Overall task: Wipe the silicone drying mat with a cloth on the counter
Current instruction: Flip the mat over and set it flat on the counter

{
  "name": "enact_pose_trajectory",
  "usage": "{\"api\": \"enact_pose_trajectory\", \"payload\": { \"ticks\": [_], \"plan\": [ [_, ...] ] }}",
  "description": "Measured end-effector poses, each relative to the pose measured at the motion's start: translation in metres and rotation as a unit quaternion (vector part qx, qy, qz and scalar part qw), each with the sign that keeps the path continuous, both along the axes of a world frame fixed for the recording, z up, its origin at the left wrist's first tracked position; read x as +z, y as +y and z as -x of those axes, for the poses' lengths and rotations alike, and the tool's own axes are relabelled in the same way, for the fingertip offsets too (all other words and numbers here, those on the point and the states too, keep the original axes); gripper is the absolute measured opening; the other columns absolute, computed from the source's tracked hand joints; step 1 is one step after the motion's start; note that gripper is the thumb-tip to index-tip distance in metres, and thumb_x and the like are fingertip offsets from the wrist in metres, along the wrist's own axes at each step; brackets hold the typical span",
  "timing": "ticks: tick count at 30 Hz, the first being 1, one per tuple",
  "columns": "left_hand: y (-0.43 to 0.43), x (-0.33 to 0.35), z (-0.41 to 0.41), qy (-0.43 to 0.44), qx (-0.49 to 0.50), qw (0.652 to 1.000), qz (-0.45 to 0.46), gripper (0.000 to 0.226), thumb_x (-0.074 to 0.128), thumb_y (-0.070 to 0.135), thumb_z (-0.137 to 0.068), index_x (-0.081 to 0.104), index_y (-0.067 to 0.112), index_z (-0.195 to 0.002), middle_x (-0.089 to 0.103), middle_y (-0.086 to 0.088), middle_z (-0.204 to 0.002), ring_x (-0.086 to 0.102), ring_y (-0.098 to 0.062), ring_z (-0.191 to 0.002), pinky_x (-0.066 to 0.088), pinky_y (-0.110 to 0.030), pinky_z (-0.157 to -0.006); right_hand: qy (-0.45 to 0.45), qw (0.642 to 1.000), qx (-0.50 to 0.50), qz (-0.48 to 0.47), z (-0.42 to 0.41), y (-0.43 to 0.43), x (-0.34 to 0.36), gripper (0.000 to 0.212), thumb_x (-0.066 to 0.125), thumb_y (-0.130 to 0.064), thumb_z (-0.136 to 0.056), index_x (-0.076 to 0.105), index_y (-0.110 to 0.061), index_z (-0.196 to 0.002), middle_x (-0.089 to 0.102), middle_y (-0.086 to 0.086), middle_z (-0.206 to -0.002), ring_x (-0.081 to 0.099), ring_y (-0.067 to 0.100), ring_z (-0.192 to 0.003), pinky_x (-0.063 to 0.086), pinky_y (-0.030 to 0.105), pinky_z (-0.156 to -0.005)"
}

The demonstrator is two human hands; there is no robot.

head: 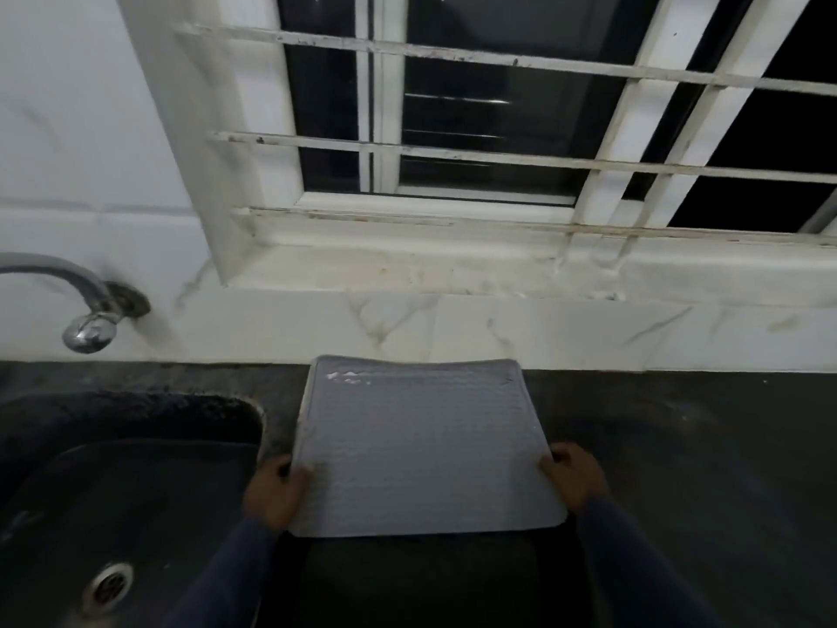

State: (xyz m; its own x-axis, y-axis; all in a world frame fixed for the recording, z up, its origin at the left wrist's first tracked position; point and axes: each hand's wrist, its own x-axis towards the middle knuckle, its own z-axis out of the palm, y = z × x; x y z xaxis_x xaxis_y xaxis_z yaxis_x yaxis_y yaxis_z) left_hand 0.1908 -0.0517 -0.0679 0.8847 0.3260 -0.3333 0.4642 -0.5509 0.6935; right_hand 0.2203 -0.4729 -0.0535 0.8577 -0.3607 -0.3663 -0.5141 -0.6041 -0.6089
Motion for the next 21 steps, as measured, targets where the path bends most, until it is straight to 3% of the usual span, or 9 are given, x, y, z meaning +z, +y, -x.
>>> {"api": "enact_pose_trajectory", "payload": {
  "ticks": [2,4,5,8,11,15,18,21],
  "plan": [
    [-0.006,-0.008,0.014,-0.001,0.037,0.998,0.053,0.053,0.065,0.046,-0.076,0.064,0.008,-0.113,0.068,-0.017,-0.104,0.065,-0.032,-0.089,0.055,-0.037,-0.069,0.002,1.000,0.005,0.004,0.013,0.000,-0.004,0.024,0.068,-0.028,-0.087,0.062,-0.011,-0.103,0.065,0.014,-0.102,0.063,0.028,-0.087,0.051,0.033,-0.067],
    [-0.015,-0.011,0.024,-0.004,0.069,0.993,0.097,0.033,0.068,0.026,-0.087,0.058,0.008,-0.113,0.065,-0.017,-0.098,0.066,-0.031,-0.075,0.057,-0.037,-0.049,0.008,1.000,-0.009,0.001,0.024,-0.002,-0.007,0.026,0.066,-0.034,-0.089,0.060,-0.008,-0.091,0.064,0.011,-0.080,0.063,0.020,-0.059,0.047,0.027,-0.043],
    [-0.017,-0.013,0.026,-0.019,0.069,0.994,0.089,0.029,0.065,0.021,-0.089,0.056,0.008,-0.114,0.064,-0.017,-0.096,0.066,-0.031,-0.071,0.056,-0.036,-0.045,0.018,1.000,-0.005,0.001,0.029,-0.003,-0.009,0.029,0.063,-0.035,-0.091,0.059,-0.006,-0.087,0.063,0.010,-0.070,0.060,0.017,-0.047,0.044,0.026,-0.038],
    [-0.019,-0.008,0.022,-0.064,0.067,0.994,0.064,0.021,0.053,0.011,-0.094,0.056,0.004,-0.114,0.065,-0.020,-0.090,0.064,-0.032,-0.054,0.050,-0.029,-0.035,0.023,1.000,-0.007,-0.017,0.031,-0.003,-0.003,0.029,0.062,-0.029,-0.093,0.057,-0.005,-0.078,0.059,0.009,-0.058,0.054,0.015,-0.036,0.043,0.026,-0.036],
    [-0.021,-0.002,0.016,-0.111,0.075,0.988,0.077,0.013,0.050,0.014,-0.097,0.058,0.012,-0.107,0.066,-0.018,-0.078,0.062,-0.030,-0.042,0.049,-0.032,-0.039,-0.052,0.997,-0.048,-0.037,0.027,-0.004,0.008,0.032,0.068,-0.026,-0.089,0.055,-0.006,-0.067,0.054,0.010,-0.051,0.052,0.018,-0.035,0.037,0.024,-0.034],
    [-0.018,-0.010,0.025,-0.061,0.079,0.991,0.094,0.019,0.052,0.009,-0.095,0.057,0.000,-0.111,0.065,-0.023,-0.080,0.061,-0.029,-0.043,0.047,-0.027,-0.033,-0.009,0.998,-0.040,-0.043,0.035,-0.006,0.002,0.030,0.064,-0.024,-0.093,0.058,-0.003,-0.072,0.056,0.011,-0.052,0.053,0.018,-0.037,0.042,0.026,-0.037],
    [-0.020,-0.003,0.035,-0.079,0.077,0.986,0.123,0.015,0.051,0.006,-0.096,0.055,0.002,-0.110,0.064,-0.022,-0.079,0.059,-0.028,-0.044,0.046,-0.027,-0.033,-0.015,1.000,-0.022,-0.013,0.039,-0.007,-0.004,0.031,0.058,-0.024,-0.096,0.061,0.002,-0.078,0.058,0.012,-0.054,0.054,0.021,-0.042,0.043,0.028,-0.042],
    [-0.020,-0.005,0.039,-0.074,0.083,0.982,0.152,0.013,0.047,0.003,-0.097,0.052,0.005,-0.109,0.062,-0.020,-0.072,0.054,-0.022,-0.037,0.044,-0.026,-0.032,-0.025,0.999,-0.013,0.029,0.041,-0.010,-0.009,0.034,0.059,-0.027,-0.095,0.060,-0.006,-0.069,0.058,0.010,-0.053,0.057,0.023,-0.045,0.046,0.032,-0.051]
  ]
}}
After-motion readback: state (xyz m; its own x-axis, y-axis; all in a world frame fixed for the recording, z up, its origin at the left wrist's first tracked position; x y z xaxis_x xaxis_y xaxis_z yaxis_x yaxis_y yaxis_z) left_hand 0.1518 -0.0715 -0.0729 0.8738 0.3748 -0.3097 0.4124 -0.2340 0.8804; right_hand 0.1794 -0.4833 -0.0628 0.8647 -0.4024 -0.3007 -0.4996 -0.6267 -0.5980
